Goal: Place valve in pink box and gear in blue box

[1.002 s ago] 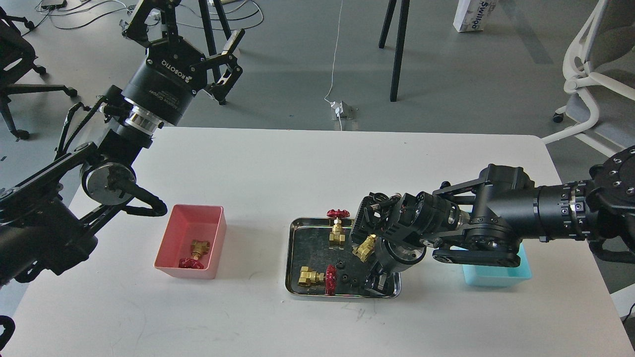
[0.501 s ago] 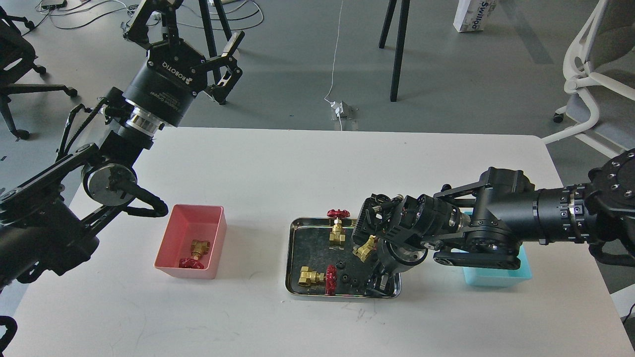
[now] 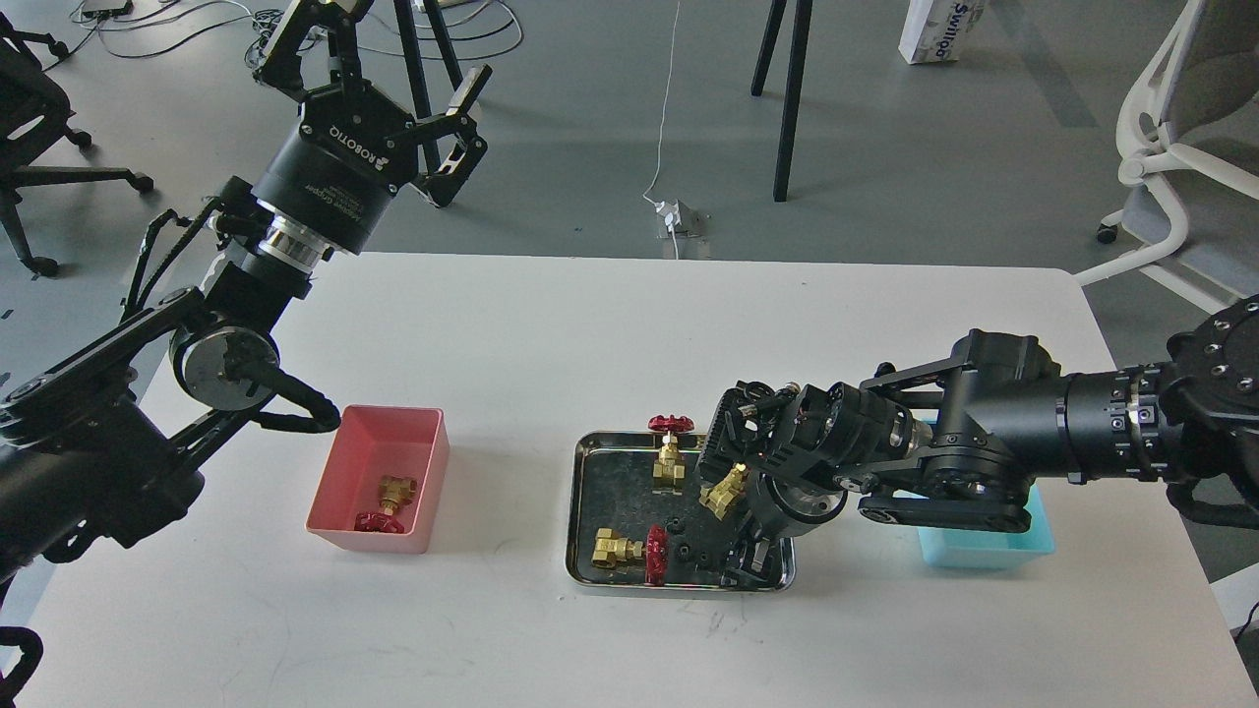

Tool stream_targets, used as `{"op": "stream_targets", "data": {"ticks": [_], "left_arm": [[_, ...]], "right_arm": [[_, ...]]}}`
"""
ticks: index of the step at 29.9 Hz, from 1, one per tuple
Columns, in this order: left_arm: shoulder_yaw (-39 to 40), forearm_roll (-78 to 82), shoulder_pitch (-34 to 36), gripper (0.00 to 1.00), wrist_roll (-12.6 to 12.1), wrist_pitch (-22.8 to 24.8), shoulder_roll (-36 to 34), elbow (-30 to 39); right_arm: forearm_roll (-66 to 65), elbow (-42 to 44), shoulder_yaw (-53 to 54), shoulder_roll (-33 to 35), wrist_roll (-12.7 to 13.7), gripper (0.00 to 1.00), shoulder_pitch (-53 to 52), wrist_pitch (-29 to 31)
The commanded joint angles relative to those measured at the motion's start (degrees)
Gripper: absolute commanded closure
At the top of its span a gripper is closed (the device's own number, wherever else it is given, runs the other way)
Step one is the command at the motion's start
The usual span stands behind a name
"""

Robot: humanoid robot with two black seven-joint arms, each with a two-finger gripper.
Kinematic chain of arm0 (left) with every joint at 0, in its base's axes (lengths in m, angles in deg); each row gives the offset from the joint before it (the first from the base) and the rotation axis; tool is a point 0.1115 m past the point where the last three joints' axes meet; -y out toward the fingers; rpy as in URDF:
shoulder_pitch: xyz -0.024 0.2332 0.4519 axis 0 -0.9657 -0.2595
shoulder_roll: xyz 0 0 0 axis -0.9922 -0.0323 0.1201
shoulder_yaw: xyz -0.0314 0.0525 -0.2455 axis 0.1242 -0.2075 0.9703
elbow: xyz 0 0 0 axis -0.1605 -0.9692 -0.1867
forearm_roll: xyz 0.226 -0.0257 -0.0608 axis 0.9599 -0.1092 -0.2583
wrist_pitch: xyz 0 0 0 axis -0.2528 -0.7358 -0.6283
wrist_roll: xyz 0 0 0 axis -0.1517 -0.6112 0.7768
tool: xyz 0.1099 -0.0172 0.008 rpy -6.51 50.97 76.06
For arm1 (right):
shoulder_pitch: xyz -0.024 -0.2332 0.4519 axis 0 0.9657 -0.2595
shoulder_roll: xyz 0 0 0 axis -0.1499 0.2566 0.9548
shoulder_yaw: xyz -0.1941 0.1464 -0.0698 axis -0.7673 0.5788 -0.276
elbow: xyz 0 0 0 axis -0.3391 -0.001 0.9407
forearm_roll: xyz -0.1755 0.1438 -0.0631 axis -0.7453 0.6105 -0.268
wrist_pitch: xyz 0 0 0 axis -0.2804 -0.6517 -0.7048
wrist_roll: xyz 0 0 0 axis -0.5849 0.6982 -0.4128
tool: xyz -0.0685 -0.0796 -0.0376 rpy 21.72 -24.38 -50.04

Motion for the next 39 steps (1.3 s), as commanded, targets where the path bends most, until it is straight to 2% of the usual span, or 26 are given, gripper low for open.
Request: {"op": "stream_targets", "data": {"ticks": [1,13,27,31,39], "left_arm": [[0.02,0.0,0.01,0.08,0.0,0.01,0.13,-0.13],[0.02,0.0,-0.08,0.08,0.0,0.1,0.13,-0.48],[-0.07,0.0,-0.25,0.08,0.0,0.01,0.22,-0.48],[-0.07,0.0,-0.25,0.08,0.0,0.01,0.22,-0.48],[-0.07,0.0,-0.08,0.08,0.0,0.1,0.22,-0.48]], "right_arm": [[0.09,-0.16,-0.01,0.0,-0.05,0.41,0.26,0.0],[0.09,-0.16,-0.27,0.18,-0.05,0.41,1.31,0.0],[0.09,-0.08,-0.27,0.26,-0.05,0.57,1.4,0.0],[0.09,-0.08,-0.18,0.26,-0.05,0.63,1.31,0.0],[0.09,0.01,0.08,0.26,0.04,0.84,1.49,0.0]]}}
